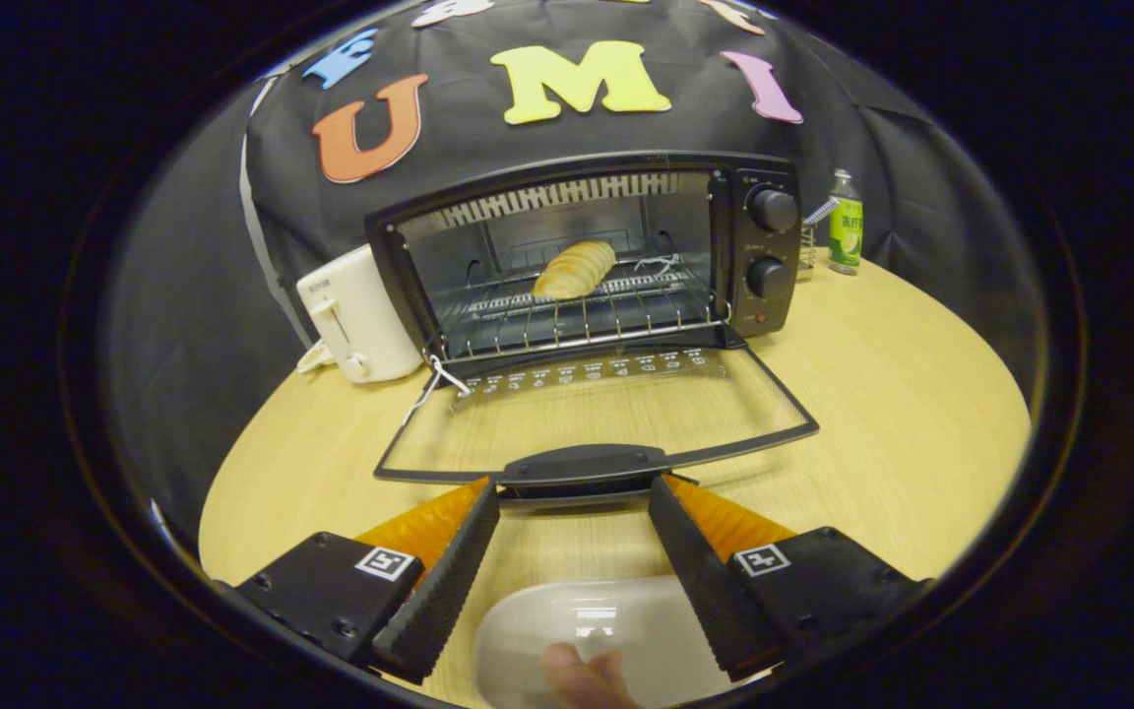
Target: Open the toaster oven, put the food inside, and close the toaster oven door.
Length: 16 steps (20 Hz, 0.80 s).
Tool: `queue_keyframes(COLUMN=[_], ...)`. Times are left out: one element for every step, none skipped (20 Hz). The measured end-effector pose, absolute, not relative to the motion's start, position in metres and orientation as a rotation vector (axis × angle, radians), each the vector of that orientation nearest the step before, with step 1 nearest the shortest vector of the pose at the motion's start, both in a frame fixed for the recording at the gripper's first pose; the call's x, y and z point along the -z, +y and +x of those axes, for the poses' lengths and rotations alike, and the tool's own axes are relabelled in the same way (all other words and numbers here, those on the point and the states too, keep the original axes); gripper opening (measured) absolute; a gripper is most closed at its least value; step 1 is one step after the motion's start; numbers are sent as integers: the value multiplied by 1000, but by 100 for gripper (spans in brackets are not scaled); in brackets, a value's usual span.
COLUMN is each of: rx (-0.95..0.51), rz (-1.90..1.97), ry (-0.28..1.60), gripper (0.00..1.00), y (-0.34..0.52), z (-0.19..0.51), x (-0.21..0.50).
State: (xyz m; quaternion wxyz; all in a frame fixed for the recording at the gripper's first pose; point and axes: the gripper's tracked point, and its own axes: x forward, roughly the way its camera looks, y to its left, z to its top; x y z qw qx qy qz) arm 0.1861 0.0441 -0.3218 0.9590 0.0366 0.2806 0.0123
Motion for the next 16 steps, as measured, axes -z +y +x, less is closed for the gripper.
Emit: queue_keyframes(rx=[-23,-20,-19,-19,-19,-17,-15,-14,-16,-19,-20,-21,-19,-15,-11,-9], rz=[58,51,43,43,45,38,28,17,7,2,-5,-15,-22,-24,-25,-28], ry=[581,577,581,579,569,548,531,508,485,459,438,426,420,416,413,408], gripper=[100,100,100,100,100,100,100,100,100,100,100,100,100,100,100,100], y=[44,42,42,42,43,44,44,46,47,47,47,48,48,48,47,48], z=[185,187,186,186,186,185,184,184,184,184,186,187,188,188,189,188], x=[322,320,319,318,316,310,305,299,292,286,280,277,276,276,275,273])
